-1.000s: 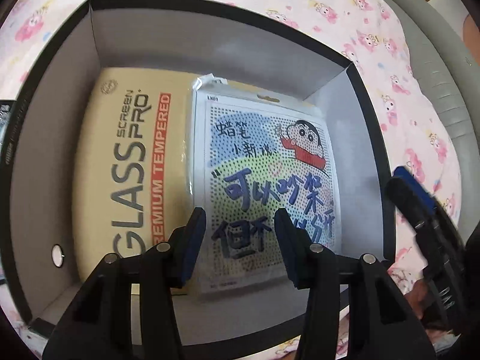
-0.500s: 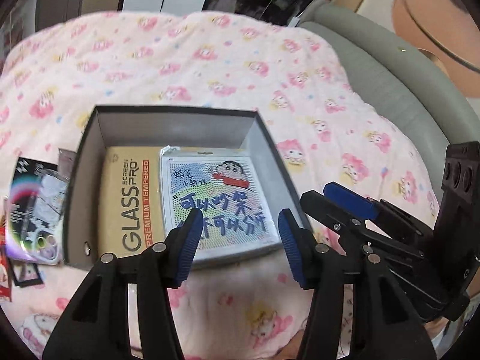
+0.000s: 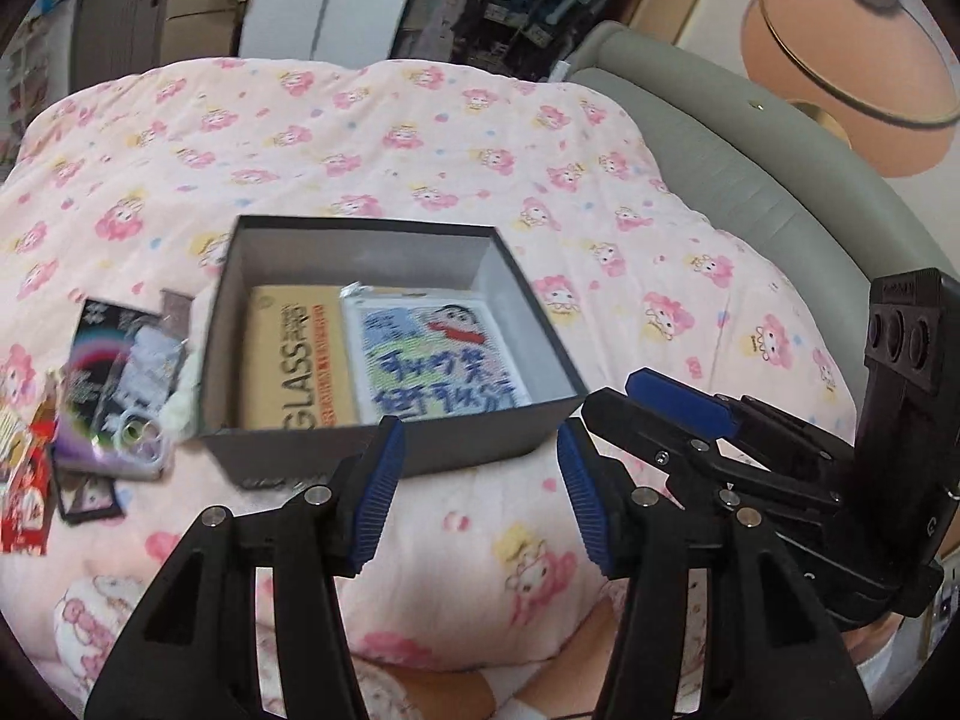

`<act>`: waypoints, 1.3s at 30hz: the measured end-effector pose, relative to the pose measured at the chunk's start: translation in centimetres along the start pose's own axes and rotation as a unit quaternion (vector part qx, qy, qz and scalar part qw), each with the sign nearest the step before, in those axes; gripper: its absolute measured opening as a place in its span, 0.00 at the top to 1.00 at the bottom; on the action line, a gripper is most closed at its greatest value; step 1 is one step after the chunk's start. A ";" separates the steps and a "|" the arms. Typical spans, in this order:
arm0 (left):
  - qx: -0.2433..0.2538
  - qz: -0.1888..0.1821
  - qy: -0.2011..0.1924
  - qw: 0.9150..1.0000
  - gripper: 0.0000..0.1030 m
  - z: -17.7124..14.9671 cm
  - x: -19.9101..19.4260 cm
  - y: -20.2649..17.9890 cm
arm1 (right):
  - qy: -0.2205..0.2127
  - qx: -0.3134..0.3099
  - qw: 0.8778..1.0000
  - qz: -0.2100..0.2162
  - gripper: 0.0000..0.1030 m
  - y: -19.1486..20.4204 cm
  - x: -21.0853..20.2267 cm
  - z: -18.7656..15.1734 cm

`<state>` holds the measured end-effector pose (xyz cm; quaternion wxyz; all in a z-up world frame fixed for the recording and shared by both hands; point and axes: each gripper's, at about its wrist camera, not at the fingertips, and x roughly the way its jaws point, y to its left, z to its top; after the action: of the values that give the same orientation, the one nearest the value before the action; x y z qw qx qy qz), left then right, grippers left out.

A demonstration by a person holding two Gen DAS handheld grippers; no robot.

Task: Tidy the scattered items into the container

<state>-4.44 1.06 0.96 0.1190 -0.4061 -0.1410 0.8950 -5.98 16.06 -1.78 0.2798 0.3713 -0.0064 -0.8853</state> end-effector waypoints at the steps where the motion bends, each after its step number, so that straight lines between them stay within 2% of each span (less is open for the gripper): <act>1: -0.008 0.003 0.000 1.000 0.48 -0.3 -0.4 0.8 | 0.002 -0.004 1.000 0.005 0.64 0.6 0.2 -0.1; 5: -0.033 0.036 -0.004 0.999 0.48 -1.6 -2.0 3.9 | 0.020 -0.018 0.999 0.044 0.64 3.4 1.7 -0.5; 10: -0.086 0.081 -0.022 0.993 0.49 -3.4 -5.2 9.8 | 0.053 -0.052 0.992 0.099 0.65 9.0 5.1 -0.6; 14: -0.137 0.107 -0.027 0.984 0.49 -5.2 -6.3 15.1 | 0.076 -0.091 0.984 0.132 0.65 14.4 8.0 -1.1; 19: -0.203 0.129 -0.015 0.971 0.49 -7.4 -6.0 21.8 | 0.116 -0.115 0.975 0.148 0.65 18.3 12.1 -1.6; 21: -0.220 0.125 -0.012 0.967 0.49 -7.7 -5.5 23.8 | 0.124 -0.122 0.975 0.137 0.65 19.3 13.7 -1.9; 27: -0.233 0.104 0.001 0.967 0.52 -6.4 -2.6 27.3 | 0.168 -0.091 0.975 0.114 0.65 19.7 18.4 -3.1; 31: -0.241 0.062 0.000 0.969 0.53 -4.8 -0.7 28.5 | 0.189 -0.089 0.969 0.129 0.65 20.7 20.2 -3.6; 33: -0.231 0.046 0.006 0.972 0.53 -3.8 0.7 28.7 | 0.198 -0.079 0.970 0.119 0.65 20.6 21.5 -3.8; 39: -0.213 0.049 0.051 0.974 0.53 -1.5 5.5 29.2 | 0.232 -0.007 0.967 0.104 0.65 18.4 25.6 -4.8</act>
<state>-9.75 -24.13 -14.01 -0.0068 -0.4736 -0.3023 0.8272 -8.34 -11.29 -18.00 0.3662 0.5617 0.0259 -0.7415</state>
